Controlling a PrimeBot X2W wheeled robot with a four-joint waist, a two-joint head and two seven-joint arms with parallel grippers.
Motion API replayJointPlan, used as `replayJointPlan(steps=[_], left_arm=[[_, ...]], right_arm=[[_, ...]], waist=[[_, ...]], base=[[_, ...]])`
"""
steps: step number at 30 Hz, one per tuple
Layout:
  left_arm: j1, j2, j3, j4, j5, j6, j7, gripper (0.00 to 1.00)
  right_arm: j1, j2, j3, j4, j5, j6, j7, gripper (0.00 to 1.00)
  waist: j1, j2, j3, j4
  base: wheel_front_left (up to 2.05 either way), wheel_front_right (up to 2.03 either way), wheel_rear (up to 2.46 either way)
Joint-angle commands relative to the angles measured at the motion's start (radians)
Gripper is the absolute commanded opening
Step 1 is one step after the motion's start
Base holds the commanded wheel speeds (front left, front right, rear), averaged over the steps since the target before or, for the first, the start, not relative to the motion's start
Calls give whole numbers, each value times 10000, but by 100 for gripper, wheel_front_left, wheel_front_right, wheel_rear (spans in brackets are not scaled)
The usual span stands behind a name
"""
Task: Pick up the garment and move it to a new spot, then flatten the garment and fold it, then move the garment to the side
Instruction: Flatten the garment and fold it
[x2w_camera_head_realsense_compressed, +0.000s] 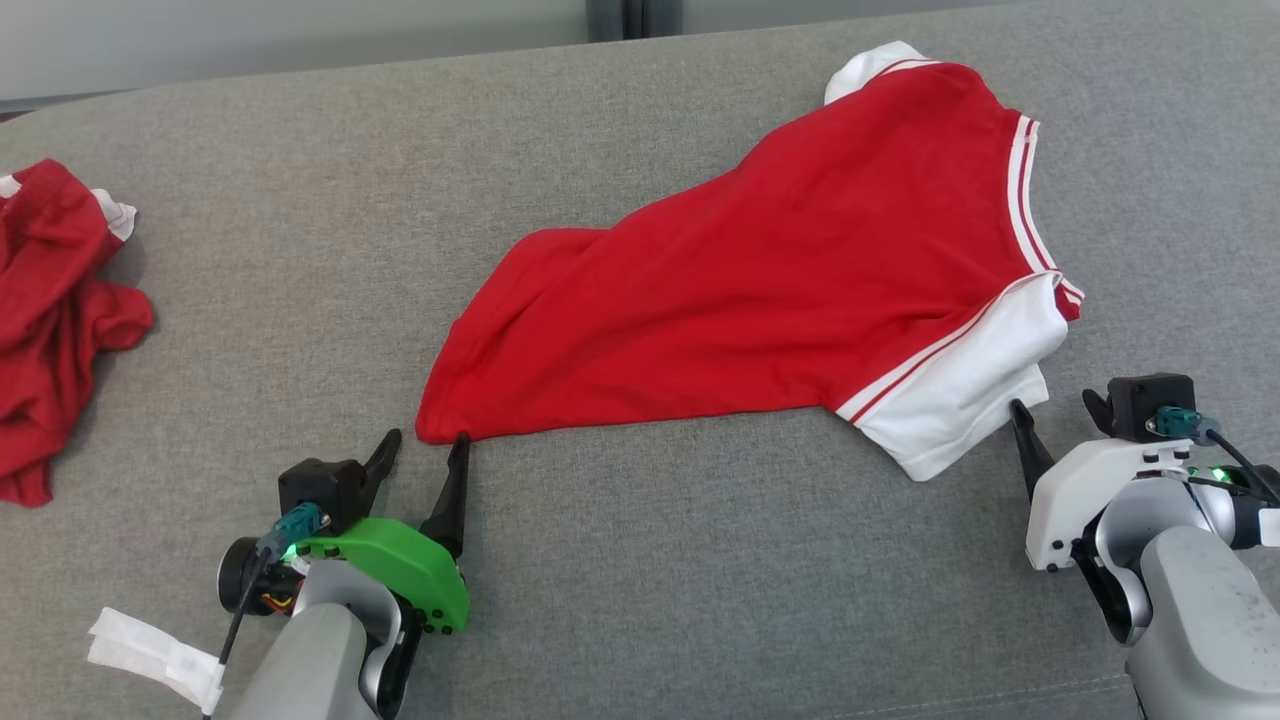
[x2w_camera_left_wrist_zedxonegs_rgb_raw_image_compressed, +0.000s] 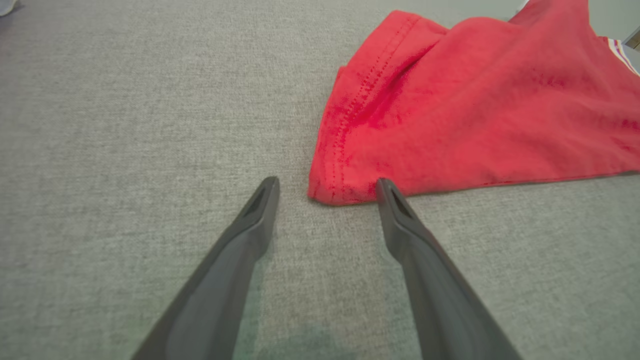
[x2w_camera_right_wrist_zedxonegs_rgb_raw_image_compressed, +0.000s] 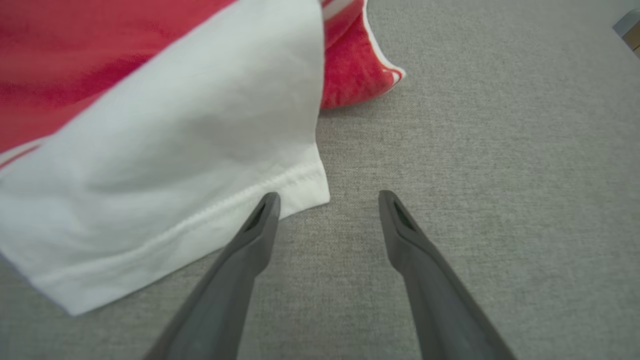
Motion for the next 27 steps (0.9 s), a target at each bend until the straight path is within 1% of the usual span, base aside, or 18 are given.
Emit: replayJointPlan(steps=[1, 6, 11, 13, 16, 23, 24, 25, 26, 27], left_arm=[[-208, 11, -29, 125, -135, -21, -65, 100], [-453, 51, -191, 559, -287, -21, -192, 100], [-669, 68, -211, 863, -401, -14, -279, 100], [-729, 65, -223, 1008, -422, -5, -277, 100], [-796, 16, -321, 1175, -453, 0, -300, 100], [-835, -62, -632, 1605, -797, 1, -251, 100], [-860, -59, -681, 1664, -825, 1, -236, 100], [-883, -46, -724, 1706, -859, 1, -235, 97], [-922, -27, -820, 1743, -883, 1, -219, 89], [-961, -24, -933, 1757, -898, -1, -215, 77]], right_arm=[[-188, -43, -35, 123, -12, -11, -86, 100], [-467, -74, -73, 539, 12, -11, -325, 100], [-818, -142, 309, 739, 217, -11, -473, 100], [-953, -219, 567, 858, 336, -11, -352, 100], [-1057, -328, 1045, 1157, 624, -7, 112, 100], [-783, -533, 1833, 1412, 1469, 12, 921, 100], [-725, -587, 1891, 1396, 1555, 11, 985, 87], [-691, -626, 1931, 1368, 1610, 11, 1010, 54], [-660, -675, 1991, 1344, 1661, 11, 1034, 40], [-645, -718, 2043, 1321, 1716, 11, 1063, 28]], waist=[[0, 0, 101, -41], [0, 0, 240, -20], [0, 0, 408, 71], [0, 0, 481, 120], [0, 0, 560, 238], [0, 0, 638, 411], [0, 0, 646, 415], [0, 0, 652, 410], [0, 0, 659, 391], [0, 0, 668, 367]], base=[[0, 0, 0], [0, 0, 0], [0, 0, 0], [0, 0, 0], [0, 0, 0], [0, 0, 0], [0, 0, 0], [0, 0, 0], [0, 0, 0], [0, 0, 0]])
